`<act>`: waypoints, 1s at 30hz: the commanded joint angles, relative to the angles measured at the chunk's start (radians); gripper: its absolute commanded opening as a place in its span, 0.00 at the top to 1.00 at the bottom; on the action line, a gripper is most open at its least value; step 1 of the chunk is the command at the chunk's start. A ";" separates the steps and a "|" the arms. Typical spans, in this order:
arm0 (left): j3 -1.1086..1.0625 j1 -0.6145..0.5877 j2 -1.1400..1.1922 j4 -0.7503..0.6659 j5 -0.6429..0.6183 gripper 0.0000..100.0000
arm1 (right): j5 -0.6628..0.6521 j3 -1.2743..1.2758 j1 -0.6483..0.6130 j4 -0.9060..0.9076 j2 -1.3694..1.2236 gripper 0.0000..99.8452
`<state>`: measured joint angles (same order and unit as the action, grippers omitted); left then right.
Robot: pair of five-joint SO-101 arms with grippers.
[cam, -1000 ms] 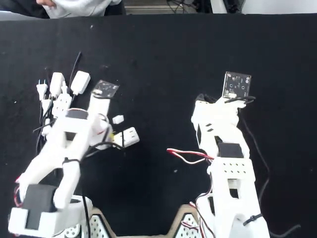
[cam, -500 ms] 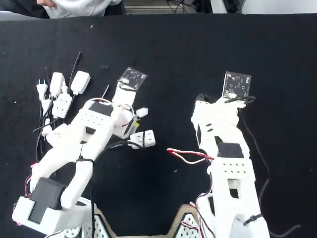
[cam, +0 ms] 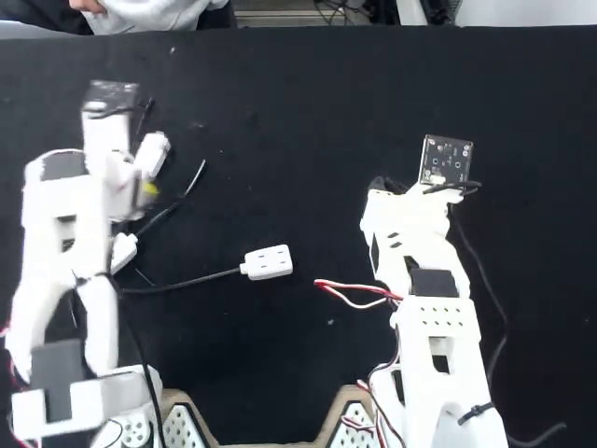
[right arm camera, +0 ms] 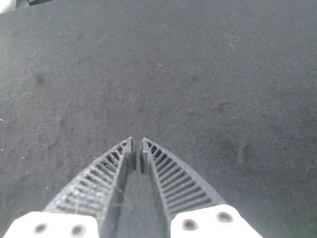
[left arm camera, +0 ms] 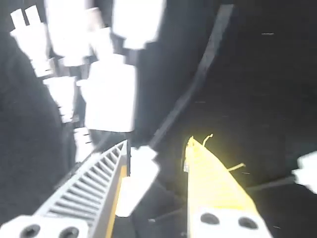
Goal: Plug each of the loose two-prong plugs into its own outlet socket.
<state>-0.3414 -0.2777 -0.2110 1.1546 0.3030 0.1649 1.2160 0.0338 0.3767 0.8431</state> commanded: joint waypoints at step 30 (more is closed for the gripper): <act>0.453 -0.395 0.539 0.219 0.588 0.81 | 0.000 -0.007 0.005 -0.028 0.028 0.99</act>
<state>0.0453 -0.6582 0.3445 1.3034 0.8017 0.1649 1.2160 0.0338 0.3767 0.8431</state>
